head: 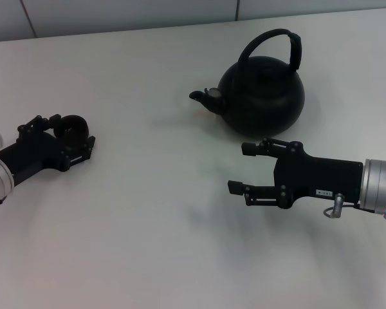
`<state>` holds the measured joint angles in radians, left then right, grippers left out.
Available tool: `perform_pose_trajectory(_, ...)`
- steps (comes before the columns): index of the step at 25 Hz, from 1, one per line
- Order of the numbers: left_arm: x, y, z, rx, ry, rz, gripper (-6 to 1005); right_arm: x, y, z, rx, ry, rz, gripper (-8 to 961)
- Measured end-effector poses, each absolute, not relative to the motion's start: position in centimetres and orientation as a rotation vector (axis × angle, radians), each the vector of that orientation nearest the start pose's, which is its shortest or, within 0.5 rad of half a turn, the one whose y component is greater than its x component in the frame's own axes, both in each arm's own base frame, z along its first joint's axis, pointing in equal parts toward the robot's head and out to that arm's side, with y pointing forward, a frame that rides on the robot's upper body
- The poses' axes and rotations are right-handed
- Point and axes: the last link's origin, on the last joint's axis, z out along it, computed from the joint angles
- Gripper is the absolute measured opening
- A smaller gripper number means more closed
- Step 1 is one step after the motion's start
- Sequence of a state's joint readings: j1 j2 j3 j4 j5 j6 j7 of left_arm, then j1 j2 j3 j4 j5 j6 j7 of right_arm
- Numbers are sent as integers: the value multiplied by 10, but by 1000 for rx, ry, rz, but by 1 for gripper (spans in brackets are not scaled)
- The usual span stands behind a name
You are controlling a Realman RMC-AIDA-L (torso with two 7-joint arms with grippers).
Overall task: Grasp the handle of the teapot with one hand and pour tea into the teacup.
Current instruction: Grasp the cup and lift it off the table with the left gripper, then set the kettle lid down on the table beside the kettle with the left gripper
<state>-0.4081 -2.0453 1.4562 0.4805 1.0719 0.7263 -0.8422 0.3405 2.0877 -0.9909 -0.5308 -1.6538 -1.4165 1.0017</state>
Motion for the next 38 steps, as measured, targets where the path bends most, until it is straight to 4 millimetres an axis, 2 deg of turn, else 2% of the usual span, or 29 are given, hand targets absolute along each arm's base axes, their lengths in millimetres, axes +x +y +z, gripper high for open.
perform_pose_trajectory(6, -319, 353, -52, -2276, -504, -275, 830, 295, 282, -40, -2633, 440, 721, 824)
perform_pose_trajectory(11, -316, 355, -53, -2279, -499, -277, 704, 295, 282, -40, -2632, 442, 719, 824)
perform_pose_trajectory(17, -311, 355, -56, -2297, -486, -296, 706, 297, 282, -40, -2628, 447, 709, 823)
perform_pose_trajectory(18, -299, 351, -61, -2344, -463, -366, 706, 297, 282, -40, -2628, 447, 709, 823)
perform_pose_trajectory(19, -299, 351, -61, -2344, -463, -366, 707, 297, 282, -40, -2628, 447, 709, 823)
perform_pose_trajectory(20, -291, 348, -66, -2383, -442, -409, 707, 297, 282, -40, -2628, 447, 709, 823)
perform_pose_trajectory(25, -283, 345, -72, -2419, -418, -434, 709, 296, 282, -41, -2636, 443, 709, 823)
perform_pose_trajectory(27, -265, 342, -93, -2525, -330, -416, 709, 296, 282, -42, -2636, 444, 708, 823)
perform_pose_trajectory(29, -265, 342, -93, -2525, -330, -416, 710, 296, 281, -42, -2636, 444, 708, 824)
perform_pose_trajectory(30, -258, 343, -99, -2554, -294, -396, 710, 296, 281, -42, -2636, 445, 708, 824)
perform_pose_trajectory(38, -258, 345, -101, -2564, -292, -373, 713, 296, 282, -42, -2636, 443, 709, 823)
